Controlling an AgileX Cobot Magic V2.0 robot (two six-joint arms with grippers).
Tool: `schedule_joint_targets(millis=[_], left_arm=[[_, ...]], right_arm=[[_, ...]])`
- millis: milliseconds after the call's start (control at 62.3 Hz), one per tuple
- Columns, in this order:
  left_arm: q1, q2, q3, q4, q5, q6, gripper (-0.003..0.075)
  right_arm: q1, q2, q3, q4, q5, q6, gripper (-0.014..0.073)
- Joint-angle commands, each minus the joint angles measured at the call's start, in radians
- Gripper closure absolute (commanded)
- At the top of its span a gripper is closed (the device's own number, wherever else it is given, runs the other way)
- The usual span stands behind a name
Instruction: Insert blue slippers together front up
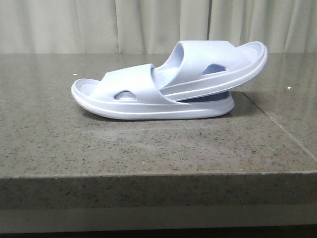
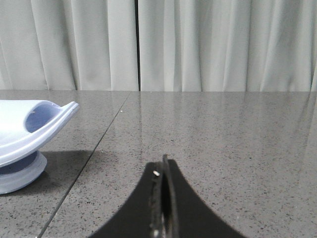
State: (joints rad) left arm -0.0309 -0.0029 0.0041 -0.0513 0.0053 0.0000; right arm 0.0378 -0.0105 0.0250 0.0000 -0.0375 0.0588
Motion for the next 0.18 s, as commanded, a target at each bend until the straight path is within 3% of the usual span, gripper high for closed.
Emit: schedule_joint_targets(millis=[0,160], left_arm=[[-0.006,-0.018,0.004,-0.008,-0.076,-0.006,0.0741],[-0.006,-0.018,0.004,-0.008,-0.076,-0.006,0.0741]], right_arm=[[-0.006,-0.016,-0.004,-0.01,-0.088,-0.001,0.0662],[-0.006,-0.016,-0.004,-0.01,-0.088,-0.001,0.0662]])
